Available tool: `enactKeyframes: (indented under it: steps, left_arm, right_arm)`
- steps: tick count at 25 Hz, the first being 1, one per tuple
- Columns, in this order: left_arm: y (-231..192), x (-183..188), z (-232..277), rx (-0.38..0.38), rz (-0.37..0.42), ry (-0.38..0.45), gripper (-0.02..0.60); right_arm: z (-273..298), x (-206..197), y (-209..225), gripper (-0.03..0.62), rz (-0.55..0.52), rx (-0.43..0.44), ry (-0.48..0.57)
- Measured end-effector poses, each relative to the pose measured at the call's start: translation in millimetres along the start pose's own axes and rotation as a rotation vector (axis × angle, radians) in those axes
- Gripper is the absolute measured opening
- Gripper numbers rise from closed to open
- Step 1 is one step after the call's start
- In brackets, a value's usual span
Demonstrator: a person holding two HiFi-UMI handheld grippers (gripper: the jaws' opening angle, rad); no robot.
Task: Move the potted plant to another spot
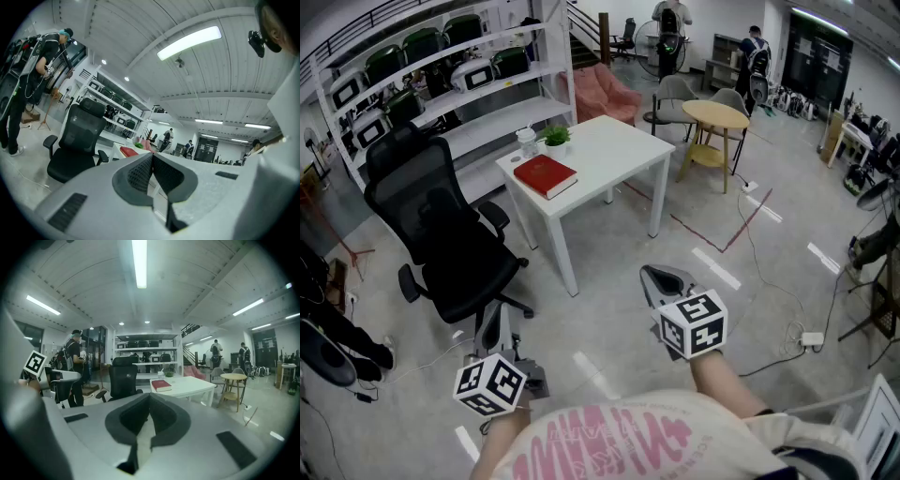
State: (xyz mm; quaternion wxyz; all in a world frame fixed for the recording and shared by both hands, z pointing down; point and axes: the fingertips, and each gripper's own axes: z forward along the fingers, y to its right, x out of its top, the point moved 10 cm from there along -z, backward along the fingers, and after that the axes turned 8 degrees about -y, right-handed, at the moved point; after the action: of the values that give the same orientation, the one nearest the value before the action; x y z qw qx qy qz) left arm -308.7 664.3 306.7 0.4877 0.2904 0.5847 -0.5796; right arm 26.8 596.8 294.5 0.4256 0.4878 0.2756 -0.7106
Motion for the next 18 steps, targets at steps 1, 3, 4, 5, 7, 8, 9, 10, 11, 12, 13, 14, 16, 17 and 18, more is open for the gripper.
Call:
enactKeyframes:
  steps: [1, 3, 4, 5, 7, 8, 9, 10, 11, 12, 13, 14, 16, 17, 18]
  left_arm:
    - [-1.7, -0.3, 0.9, 0.0, -0.006, -0.001, 0.003]
    - [-4.6, -0.8, 2.8, 0.0, -0.013, -0.003, 0.003]
    - [-5.8, -0.7, 3.7, 0.001, -0.013, -0.004, 0.003]
    - [-6.8, -0.2, 4.7, 0.001, -0.012, -0.004, 0.003]
    - [-9.2, 2.5, 7.5, 0.002, -0.009, -0.004, 0.003]
    - [-10.9, 4.3, 9.3, 0.002, -0.008, -0.003, 0.003]
    - [-13.1, 6.0, 11.1, 0.002, -0.008, -0.002, 0.003]
    - [-15.5, 7.6, 13.0, 0.0, -0.008, -0.001, 0.003]
    - [-18.3, 8.9, 14.7, -0.002, -0.01, -0.001, 0.003]
    - [-21.3, 9.9, 16.5, -0.005, -0.012, -0.003, 0.003]
    - [-24.8, 10.7, 18.5, -0.01, -0.015, -0.005, 0.003]
    - [-28.8, 11.3, 20.7, -0.014, -0.018, -0.008, 0.003]
    - [-37.6, 11.6, 24.8, -0.019, -0.021, -0.014, 0.003]
    - [-42.4, 11.1, 26.2, -0.023, -0.024, -0.017, 0.003]
    - [-47.5, 10.3, 27.1, -0.028, -0.026, -0.02, 0.003]
  right_arm:
    - [2.0, 0.4, -0.4, 0.006, -0.004, 0.0, -0.003]
    - [5.8, 1.0, -1.2, 0.006, -0.009, 0.001, -0.007]
    - [7.5, 1.4, -1.5, 0.006, -0.009, 0.002, -0.009]
    - [9.4, 2.1, -1.8, 0.006, -0.01, 0.003, -0.01]
    - [13.7, 4.5, -2.3, 0.006, -0.012, 0.004, -0.011]
    - [16.4, 6.0, -2.6, 0.006, -0.013, 0.004, -0.012]
    - [19.4, 7.3, -3.0, 0.006, -0.014, 0.003, -0.013]
    - [22.6, 8.3, -3.4, 0.006, -0.012, 0.002, -0.013]
    - [25.9, 9.0, -3.8, 0.006, -0.007, 0.0, -0.013]
    - [29.3, 9.4, -4.1, 0.006, 0.003, -0.002, -0.011]
    - [33.1, 9.9, -4.4, 0.006, 0.019, -0.004, -0.008]
    - [37.2, 10.4, -4.7, 0.006, 0.039, -0.004, -0.004]
    - [45.6, 10.8, -6.6, 0.006, 0.081, 0.005, 0.007]
    - [49.1, 9.7, -8.5, 0.006, 0.099, 0.013, 0.011]
    - [52.4, 7.5, -11.2, 0.006, 0.115, 0.019, 0.014]
